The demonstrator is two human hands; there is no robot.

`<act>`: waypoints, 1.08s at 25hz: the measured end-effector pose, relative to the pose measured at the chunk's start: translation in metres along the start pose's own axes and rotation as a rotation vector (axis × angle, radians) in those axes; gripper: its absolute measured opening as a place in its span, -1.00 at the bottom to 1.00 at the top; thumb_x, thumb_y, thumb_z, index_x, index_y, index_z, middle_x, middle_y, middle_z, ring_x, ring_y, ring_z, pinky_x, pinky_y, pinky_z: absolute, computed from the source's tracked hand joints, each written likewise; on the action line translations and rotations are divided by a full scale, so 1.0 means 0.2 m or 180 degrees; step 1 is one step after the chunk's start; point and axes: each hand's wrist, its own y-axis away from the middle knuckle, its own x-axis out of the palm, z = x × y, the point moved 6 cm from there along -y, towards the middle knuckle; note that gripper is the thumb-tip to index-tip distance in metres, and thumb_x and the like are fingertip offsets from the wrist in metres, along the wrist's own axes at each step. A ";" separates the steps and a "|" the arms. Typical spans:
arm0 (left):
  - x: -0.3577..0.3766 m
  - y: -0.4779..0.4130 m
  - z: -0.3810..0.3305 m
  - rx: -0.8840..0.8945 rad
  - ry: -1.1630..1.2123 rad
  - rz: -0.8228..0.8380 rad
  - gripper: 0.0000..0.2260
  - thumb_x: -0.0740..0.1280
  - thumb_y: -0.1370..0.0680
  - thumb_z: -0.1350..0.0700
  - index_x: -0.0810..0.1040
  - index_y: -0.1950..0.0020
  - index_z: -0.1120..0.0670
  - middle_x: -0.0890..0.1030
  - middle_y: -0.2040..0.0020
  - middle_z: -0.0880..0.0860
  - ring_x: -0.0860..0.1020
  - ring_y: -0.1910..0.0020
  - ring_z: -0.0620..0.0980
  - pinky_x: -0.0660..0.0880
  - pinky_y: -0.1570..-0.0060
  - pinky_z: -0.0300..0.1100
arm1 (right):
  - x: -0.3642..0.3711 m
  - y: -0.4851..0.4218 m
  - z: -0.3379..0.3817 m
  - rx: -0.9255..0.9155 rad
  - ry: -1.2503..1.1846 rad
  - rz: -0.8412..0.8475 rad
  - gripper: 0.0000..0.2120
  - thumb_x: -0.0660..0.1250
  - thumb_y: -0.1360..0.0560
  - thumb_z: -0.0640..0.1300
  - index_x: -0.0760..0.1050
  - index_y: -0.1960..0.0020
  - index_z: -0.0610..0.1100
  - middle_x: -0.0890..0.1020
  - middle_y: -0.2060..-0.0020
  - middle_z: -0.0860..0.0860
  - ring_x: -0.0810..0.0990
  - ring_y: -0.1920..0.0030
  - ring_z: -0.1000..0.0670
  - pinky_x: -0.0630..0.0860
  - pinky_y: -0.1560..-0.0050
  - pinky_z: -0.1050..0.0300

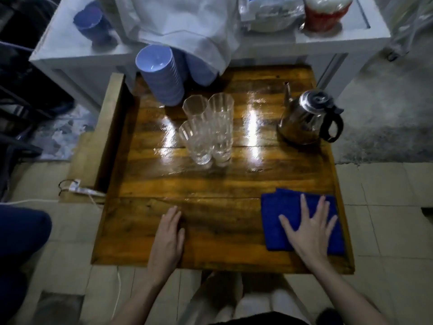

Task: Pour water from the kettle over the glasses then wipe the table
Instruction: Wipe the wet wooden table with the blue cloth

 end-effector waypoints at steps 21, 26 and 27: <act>-0.27 -0.24 0.77 -0.0023 -0.0664 -0.0406 -0.36 -0.07 -0.61 -0.24 0.08 -0.58 0.12 0.11 -0.59 0.08 0.02 -0.58 -0.01 -0.09 -0.54 0.05 | 0.07 0.04 0.52 -0.0450 0.0141 0.0350 0.05 -0.13 -0.35 0.60 -0.25 -0.60 -0.03 -0.24 -0.59 -0.12 -0.29 -0.58 -0.08 -0.30 -0.54 -0.17; -0.28 -0.26 0.77 -0.0010 -0.0678 -0.0432 -0.38 -0.04 -0.62 -0.21 0.10 -0.58 0.13 0.13 -0.59 0.08 0.03 -0.58 -0.01 -0.05 -0.54 0.10 | 0.17 0.04 0.65 -0.0763 0.0475 0.0309 0.05 -0.11 -0.29 0.65 -0.23 -0.59 0.12 -0.27 -0.57 -0.20 -0.33 -0.56 -0.21 -0.30 -0.49 -0.35; -0.28 -0.26 0.77 -0.0014 -0.0668 -0.0436 -0.38 -0.02 -0.62 -0.20 0.11 -0.57 0.13 0.14 -0.58 0.08 0.03 -0.58 0.00 -0.03 -0.54 0.11 | 0.18 0.03 0.67 -0.1013 0.0554 0.0353 0.04 -0.08 -0.29 0.66 -0.20 -0.60 0.13 -0.28 -0.57 -0.18 -0.33 -0.56 -0.22 -0.29 -0.47 -0.39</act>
